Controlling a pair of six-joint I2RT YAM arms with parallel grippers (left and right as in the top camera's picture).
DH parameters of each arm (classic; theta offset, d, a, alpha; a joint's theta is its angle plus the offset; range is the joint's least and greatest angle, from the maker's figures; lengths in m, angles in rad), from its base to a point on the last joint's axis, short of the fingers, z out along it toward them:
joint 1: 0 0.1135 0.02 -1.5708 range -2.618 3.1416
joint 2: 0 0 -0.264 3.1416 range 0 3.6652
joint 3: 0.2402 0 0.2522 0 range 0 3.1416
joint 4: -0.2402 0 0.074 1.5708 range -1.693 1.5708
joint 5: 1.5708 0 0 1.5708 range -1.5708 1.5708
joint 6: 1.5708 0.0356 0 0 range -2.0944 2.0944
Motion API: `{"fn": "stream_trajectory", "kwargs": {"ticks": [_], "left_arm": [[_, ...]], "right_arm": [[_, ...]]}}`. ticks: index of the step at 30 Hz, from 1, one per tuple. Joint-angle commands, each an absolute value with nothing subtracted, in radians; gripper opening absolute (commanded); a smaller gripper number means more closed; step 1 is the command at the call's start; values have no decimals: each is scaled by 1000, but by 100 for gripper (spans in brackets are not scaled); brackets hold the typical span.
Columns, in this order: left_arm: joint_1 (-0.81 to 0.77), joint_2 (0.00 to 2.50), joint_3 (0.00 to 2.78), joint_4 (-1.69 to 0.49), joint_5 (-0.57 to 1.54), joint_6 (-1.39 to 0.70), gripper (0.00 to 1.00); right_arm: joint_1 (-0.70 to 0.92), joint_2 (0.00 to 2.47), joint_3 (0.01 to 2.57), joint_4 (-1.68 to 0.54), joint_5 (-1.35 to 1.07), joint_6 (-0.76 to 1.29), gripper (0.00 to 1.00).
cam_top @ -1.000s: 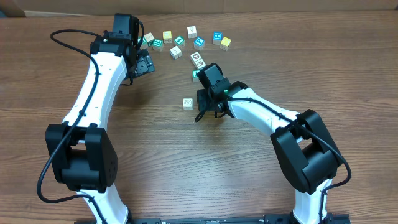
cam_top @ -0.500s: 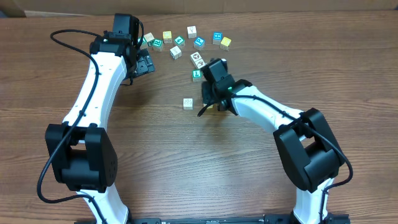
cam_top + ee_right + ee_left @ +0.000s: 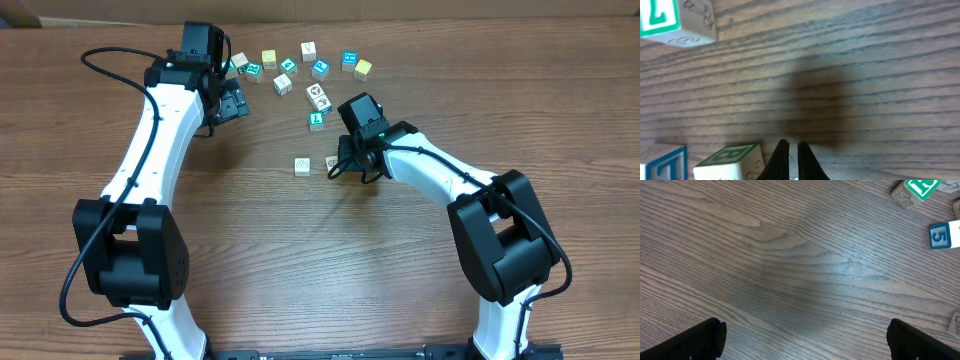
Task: Form a horizontal line
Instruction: 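Lower the pineapple block onto the table right of the pretzel block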
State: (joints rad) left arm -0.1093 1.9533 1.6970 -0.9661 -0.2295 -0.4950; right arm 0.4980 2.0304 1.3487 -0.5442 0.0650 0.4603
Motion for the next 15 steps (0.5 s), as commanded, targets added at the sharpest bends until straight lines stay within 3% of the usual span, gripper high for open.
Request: {"fn": "stream_trajectory", "kwargs": {"ticks": [1, 15], "left_arm": [[-112, 1966, 1721, -968, -243, -494, 100], [-112, 1966, 1721, -968, -243, -494, 100]], "right_arm": [[500, 2041, 1346, -545, -3, 467, 4], [533, 2041, 1346, -553, -73, 468, 4]]}}
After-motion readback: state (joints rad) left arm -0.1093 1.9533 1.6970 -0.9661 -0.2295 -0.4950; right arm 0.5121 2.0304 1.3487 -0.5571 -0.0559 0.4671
